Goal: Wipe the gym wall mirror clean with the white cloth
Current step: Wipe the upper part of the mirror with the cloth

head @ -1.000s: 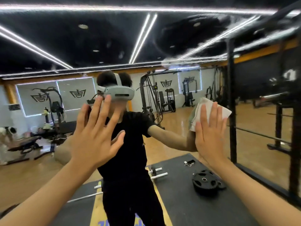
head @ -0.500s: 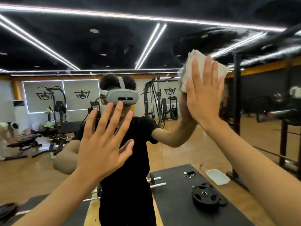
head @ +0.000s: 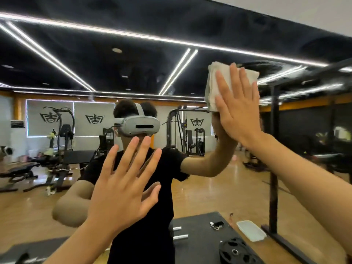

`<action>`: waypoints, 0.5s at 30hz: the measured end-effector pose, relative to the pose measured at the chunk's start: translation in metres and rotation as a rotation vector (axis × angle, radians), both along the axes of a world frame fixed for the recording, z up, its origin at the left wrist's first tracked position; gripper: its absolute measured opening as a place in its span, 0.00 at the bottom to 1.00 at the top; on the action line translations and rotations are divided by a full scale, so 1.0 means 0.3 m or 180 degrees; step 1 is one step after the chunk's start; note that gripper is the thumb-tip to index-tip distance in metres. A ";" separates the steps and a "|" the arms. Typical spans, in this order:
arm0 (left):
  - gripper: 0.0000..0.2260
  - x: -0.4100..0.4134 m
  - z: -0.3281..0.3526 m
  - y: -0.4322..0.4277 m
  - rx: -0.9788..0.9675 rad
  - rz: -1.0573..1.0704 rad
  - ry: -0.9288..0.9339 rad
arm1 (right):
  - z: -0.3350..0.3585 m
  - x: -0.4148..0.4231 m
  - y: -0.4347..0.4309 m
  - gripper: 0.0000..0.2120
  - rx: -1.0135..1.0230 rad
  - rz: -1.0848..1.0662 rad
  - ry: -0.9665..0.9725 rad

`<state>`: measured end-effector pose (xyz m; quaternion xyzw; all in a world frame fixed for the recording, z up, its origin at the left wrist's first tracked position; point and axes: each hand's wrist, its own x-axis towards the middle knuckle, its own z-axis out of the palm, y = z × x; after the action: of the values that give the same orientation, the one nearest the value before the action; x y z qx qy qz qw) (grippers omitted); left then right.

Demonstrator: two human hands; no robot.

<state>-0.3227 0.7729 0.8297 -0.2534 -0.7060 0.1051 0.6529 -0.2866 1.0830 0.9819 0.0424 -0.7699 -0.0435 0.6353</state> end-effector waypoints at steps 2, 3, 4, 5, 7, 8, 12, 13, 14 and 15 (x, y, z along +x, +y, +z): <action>0.34 0.000 0.001 0.000 0.0014 -0.0028 -0.0032 | 0.073 -0.009 -0.056 0.29 -0.0105 -0.0071 0.0129; 0.34 -0.002 0.002 -0.001 0.0019 -0.0044 -0.0053 | 0.059 -0.013 -0.078 0.29 -0.0132 -0.0074 0.0160; 0.34 -0.003 0.000 -0.002 0.0024 -0.0051 -0.0067 | 0.013 -0.018 -0.097 0.29 -0.0128 -0.0044 0.0154; 0.34 -0.004 -0.002 -0.003 0.0029 -0.0053 -0.0073 | -0.060 -0.017 -0.114 0.28 -0.0082 0.0005 0.0124; 0.34 -0.003 -0.001 -0.007 0.0016 -0.0041 -0.0093 | -0.251 -0.004 -0.125 0.28 0.0177 0.0052 -0.0025; 0.34 -0.002 0.000 -0.007 0.0010 -0.0041 -0.0100 | -0.351 0.007 -0.109 0.28 0.0368 0.0055 -0.0158; 0.34 0.003 -0.004 -0.003 0.0035 -0.0032 -0.0107 | -0.501 0.069 0.063 0.28 0.1209 -0.0220 -0.0648; 0.34 0.003 -0.004 -0.003 0.0041 -0.0042 -0.0109 | -0.459 0.073 0.094 0.28 0.1279 -0.0269 -0.0684; 0.33 0.003 -0.003 -0.003 0.0046 -0.0054 -0.0115 | -0.395 0.071 0.108 0.28 0.1182 -0.0255 -0.0636; 0.33 0.002 -0.003 -0.003 0.0044 -0.0066 -0.0121 | -0.313 0.066 0.106 0.28 0.0908 -0.0224 -0.0534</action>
<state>-0.3220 0.7721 0.8289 -0.2582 -0.7163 0.0887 0.6422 -0.2669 1.1148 0.8880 0.1086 -0.8073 -0.1709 0.5544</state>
